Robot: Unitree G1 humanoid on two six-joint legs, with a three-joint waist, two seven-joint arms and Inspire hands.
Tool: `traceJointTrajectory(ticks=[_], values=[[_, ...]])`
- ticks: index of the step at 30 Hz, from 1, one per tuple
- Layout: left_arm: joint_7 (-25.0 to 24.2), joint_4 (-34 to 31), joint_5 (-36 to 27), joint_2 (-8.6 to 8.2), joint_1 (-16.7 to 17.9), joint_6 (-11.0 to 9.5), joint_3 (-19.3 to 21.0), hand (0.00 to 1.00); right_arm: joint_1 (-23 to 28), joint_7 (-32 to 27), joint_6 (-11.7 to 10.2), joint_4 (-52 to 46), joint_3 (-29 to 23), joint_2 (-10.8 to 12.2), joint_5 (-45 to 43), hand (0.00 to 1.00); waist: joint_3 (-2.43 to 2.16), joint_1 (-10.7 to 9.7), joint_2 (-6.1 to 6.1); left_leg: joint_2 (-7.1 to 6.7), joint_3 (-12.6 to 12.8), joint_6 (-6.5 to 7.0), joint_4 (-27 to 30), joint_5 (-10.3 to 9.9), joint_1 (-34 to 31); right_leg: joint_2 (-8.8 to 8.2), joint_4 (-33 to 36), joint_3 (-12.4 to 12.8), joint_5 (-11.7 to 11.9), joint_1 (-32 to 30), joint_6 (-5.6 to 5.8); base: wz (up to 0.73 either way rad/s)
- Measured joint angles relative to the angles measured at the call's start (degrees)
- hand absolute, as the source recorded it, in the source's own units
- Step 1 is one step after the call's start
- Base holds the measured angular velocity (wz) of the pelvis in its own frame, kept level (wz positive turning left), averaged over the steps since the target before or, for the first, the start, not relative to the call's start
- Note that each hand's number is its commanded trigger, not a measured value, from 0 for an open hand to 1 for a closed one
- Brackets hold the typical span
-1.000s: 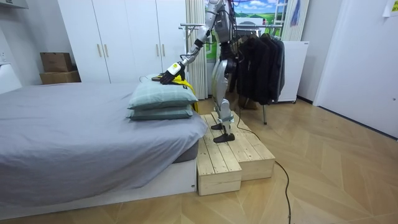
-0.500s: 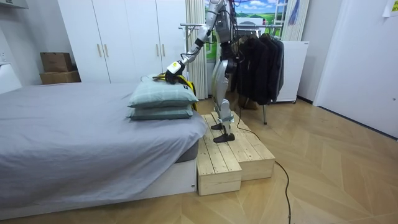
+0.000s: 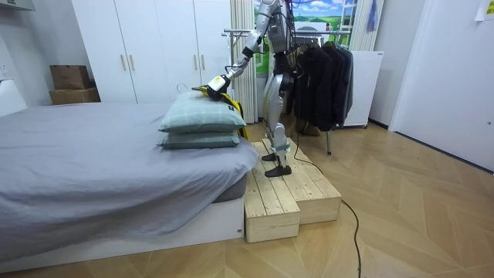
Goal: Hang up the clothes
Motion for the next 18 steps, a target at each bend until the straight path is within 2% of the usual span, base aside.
traceJointTrajectory(ticks=[18], values=[[-0.04, 0.42, -0.07, -0.01, 0.02, 0.00, 0.54, 1.00, 0.08, 0.35, -0.02, 0.13, -0.06, -0.07, -0.23, 0.00, -0.02, 0.14, -0.03, -0.03, 0.25, 0.00, -0.53, 0.00, 1.50, 0.01, -0.54, 0.11, 0.02, 1.41, 0.00, 0.00]])
